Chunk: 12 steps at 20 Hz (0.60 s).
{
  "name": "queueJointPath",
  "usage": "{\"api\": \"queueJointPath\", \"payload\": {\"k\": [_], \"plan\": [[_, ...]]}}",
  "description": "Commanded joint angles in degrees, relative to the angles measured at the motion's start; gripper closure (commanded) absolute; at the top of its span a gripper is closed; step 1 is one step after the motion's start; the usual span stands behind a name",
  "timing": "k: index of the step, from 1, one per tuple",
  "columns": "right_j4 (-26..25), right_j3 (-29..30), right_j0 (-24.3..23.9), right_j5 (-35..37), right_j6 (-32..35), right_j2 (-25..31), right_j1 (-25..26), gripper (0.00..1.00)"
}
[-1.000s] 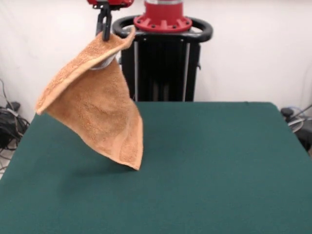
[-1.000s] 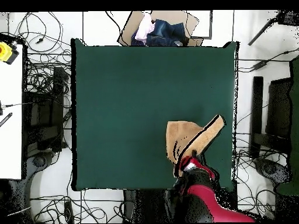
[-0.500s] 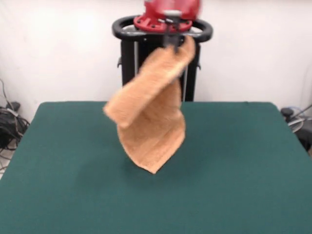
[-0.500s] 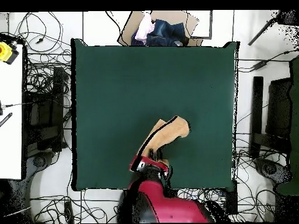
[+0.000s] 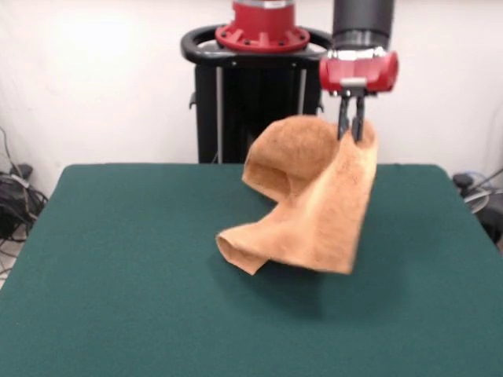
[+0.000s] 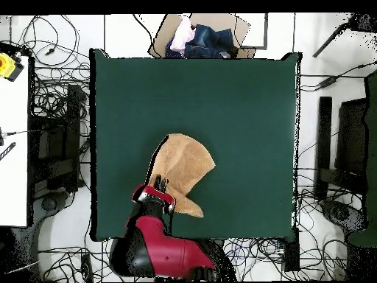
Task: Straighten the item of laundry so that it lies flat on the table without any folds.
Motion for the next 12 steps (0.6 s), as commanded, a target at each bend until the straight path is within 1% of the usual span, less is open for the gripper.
{"api": "queueJointPath", "payload": {"k": [1,4,12], "plan": [[11.44,-5.59,4.53,-5.36,7.08,-7.72,12.66,1.00],[12.85,-5.96,4.86,-6.25,6.85,-6.82,13.60,1.00],[15.67,-7.81,6.62,-4.52,7.42,-5.44,14.13,1.00]]}}
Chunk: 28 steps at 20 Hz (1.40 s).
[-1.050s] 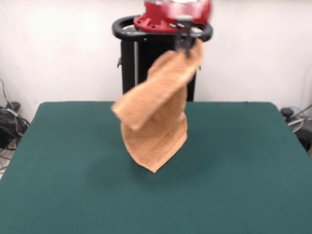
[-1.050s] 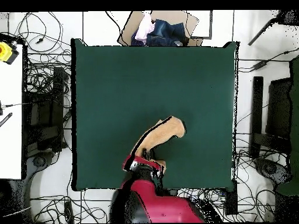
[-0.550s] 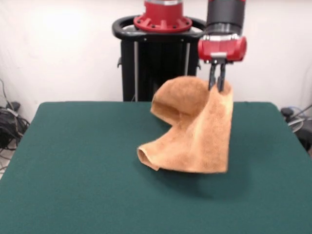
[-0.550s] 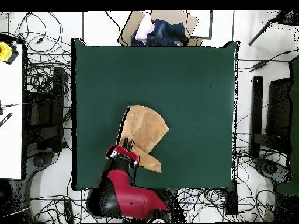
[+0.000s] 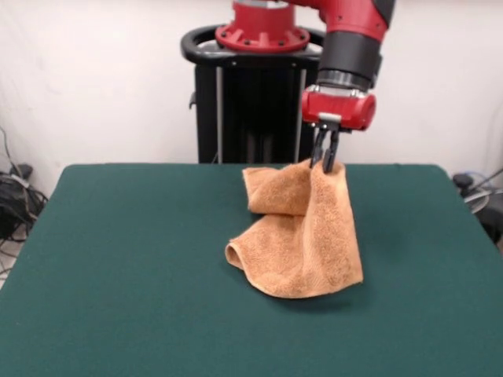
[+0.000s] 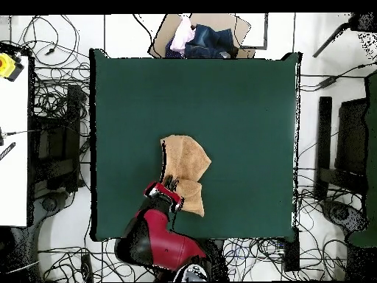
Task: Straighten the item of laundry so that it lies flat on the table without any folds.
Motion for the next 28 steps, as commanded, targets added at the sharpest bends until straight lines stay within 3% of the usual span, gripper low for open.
{"api": "queueJointPath", "payload": {"k": [1,13,19,28], "plan": [[6.29,-6.08,2.26,0.75,7.62,-0.57,3.86,1.00],[12.42,-11.69,4.89,-1.62,10.97,2.95,9.91,1.00],[14.64,-12.90,5.47,-0.41,13.47,5.33,10.56,1.00],[25.46,-13.20,11.07,3.81,14.89,6.88,8.41,1.00]]}}
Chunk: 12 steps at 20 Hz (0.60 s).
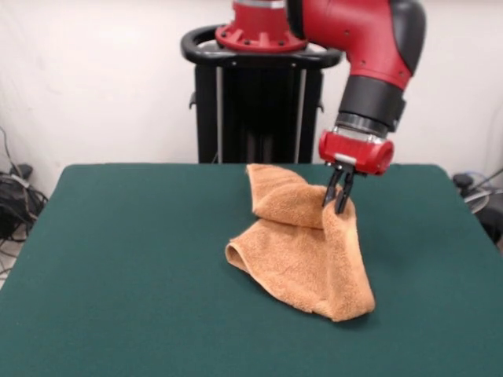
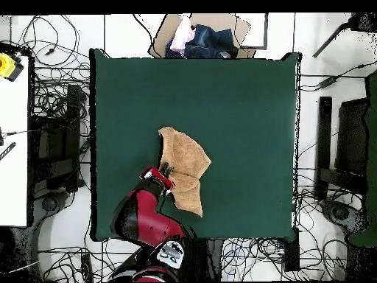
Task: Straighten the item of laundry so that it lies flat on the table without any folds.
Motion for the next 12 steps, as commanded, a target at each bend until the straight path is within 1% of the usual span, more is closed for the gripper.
{"api": "queueJointPath", "payload": {"k": [1,3,7,12], "plan": [[10.43,-6.05,3.95,4.02,14.98,7.00,-0.28,1.00],[11.64,-6.03,4.45,4.28,15.16,7.53,-0.53,1.00],[12.45,-5.23,4.21,5.68,16.23,9.52,-1.39,1.00],[15.36,-3.75,5.67,7.28,16.31,10.34,-3.21,1.00]]}}
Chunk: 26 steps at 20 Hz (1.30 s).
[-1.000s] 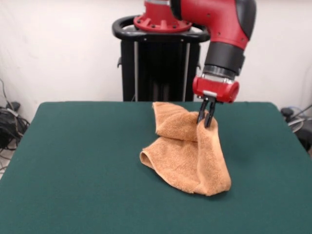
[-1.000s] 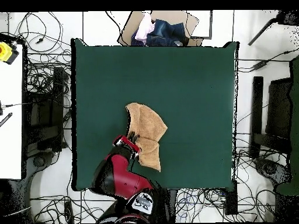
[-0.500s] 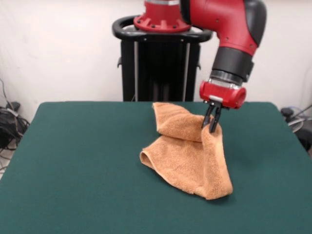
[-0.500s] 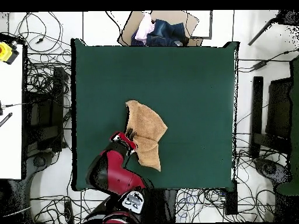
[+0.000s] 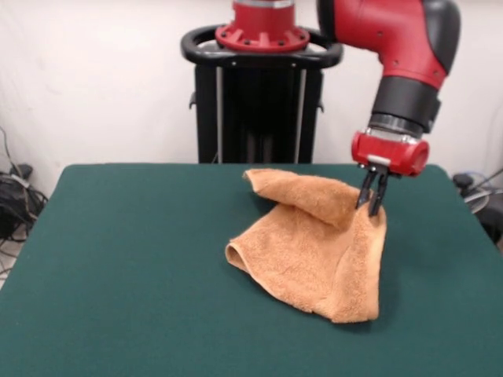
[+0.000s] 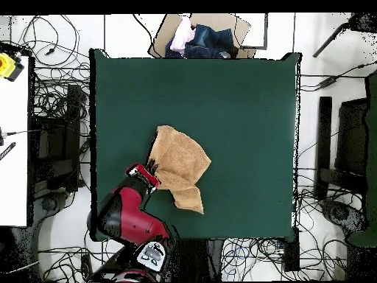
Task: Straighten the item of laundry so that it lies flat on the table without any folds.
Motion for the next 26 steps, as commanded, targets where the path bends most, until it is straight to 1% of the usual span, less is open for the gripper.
{"api": "queueJointPath", "payload": {"k": [1,5,9,13,17,23,26], "plan": [[6.78,-3.36,1.39,7.35,16.33,7.51,-2.26,1.00],[5.56,-2.42,0.41,7.35,16.74,8.75,-2.92,1.00],[3.97,-1.29,-1.41,8.08,18.54,11.26,-3.79,1.00],[5.01,-0.57,-1.08,8.73,19.49,12.59,-4.60,1.00],[5.62,-0.65,-0.67,8.60,19.69,12.93,-4.29,1.00],[3.90,-0.87,-2.04,7.48,19.57,13.65,-3.42,1.00],[4.08,-1.11,-2.04,7.37,19.21,13.82,-3.27,1.00]]}}
